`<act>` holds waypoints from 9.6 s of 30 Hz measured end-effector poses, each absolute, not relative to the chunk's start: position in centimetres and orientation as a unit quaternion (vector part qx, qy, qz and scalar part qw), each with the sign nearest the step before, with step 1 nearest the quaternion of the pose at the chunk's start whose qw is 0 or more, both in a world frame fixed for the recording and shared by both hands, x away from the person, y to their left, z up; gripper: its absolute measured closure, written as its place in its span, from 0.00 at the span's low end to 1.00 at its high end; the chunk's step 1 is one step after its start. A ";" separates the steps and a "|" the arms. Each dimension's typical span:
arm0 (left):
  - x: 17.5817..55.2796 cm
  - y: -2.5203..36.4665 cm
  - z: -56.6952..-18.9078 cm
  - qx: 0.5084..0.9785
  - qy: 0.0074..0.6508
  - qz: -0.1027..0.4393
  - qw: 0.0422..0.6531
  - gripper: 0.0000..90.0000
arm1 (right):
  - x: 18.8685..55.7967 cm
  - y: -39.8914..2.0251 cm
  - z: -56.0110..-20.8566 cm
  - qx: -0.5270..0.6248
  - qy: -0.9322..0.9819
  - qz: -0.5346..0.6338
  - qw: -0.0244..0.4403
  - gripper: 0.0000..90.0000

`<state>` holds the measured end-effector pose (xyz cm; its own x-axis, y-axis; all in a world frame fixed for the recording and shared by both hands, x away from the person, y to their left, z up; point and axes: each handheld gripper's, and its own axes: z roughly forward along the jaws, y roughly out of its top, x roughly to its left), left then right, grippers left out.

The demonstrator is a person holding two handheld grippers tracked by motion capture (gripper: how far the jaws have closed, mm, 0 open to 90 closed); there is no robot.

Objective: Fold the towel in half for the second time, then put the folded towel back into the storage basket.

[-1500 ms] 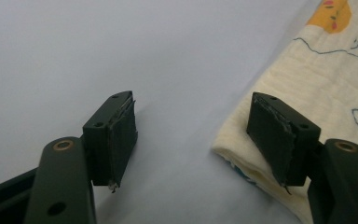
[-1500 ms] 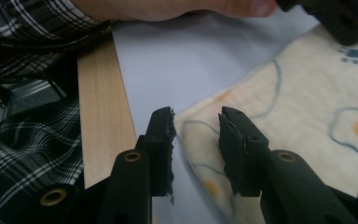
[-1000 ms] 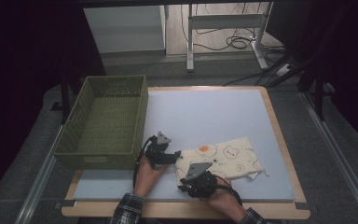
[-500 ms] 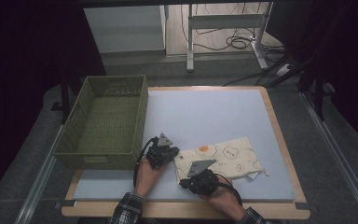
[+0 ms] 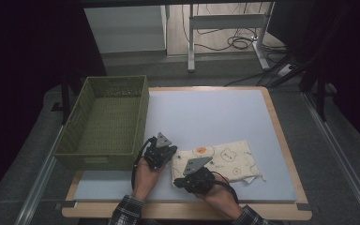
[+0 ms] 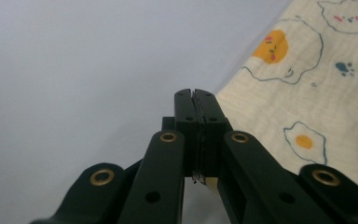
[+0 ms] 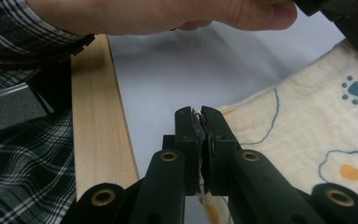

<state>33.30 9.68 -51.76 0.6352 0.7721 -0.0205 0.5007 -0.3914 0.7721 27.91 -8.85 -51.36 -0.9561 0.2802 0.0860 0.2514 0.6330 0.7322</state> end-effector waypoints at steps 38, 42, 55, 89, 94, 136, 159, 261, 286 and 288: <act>37.7 1.2 -48.8 0.829 0.307 0.139 0.446 1.00 | 28.7 -20.1 -48.8 0.244 0.859 0.445 0.065 0.96; 38.2 -0.4 -48.8 0.833 0.296 0.136 0.447 1.00 | 28.6 -21.9 -48.7 0.261 0.852 0.447 0.075 0.96; 39.8 -5.4 -48.8 0.844 0.265 0.128 0.448 1.00 | 28.5 -26.8 -49.1 0.311 0.835 0.444 0.098 0.96; 40.7 -8.1 -49.2 0.851 0.266 0.134 0.433 0.51 | 28.3 -34.9 -49.7 0.395 0.808 0.403 0.171 0.78; 39.8 -5.8 -48.9 0.853 0.271 0.135 0.426 0.46 | 28.5 -34.6 -48.5 0.389 0.804 0.410 0.183 0.70; 39.6 -2.3 -53.2 0.858 0.320 0.043 0.399 0.71 | 30.6 -32.4 -52.1 0.435 0.811 0.381 0.089 0.91; 39.3 0.0 -49.5 0.847 0.312 0.062 0.425 0.91 | 30.8 -30.6 -49.2 0.404 0.798 0.441 0.070 0.92; 36.2 26.7 -36.8 0.809 0.456 0.259 0.266 0.90 | 37.7 -1.3 -38.7 0.245 0.839 0.486 0.014 0.92; 36.2 32.1 -39.5 0.797 0.499 0.265 0.213 0.90 | 36.7 8.6 -42.9 0.242 0.856 0.458 -0.002 0.92; 36.2 32.3 -39.8 0.797 0.501 0.265 0.209 0.90 | 36.7 9.2 -43.3 0.243 0.857 0.455 -0.002 0.92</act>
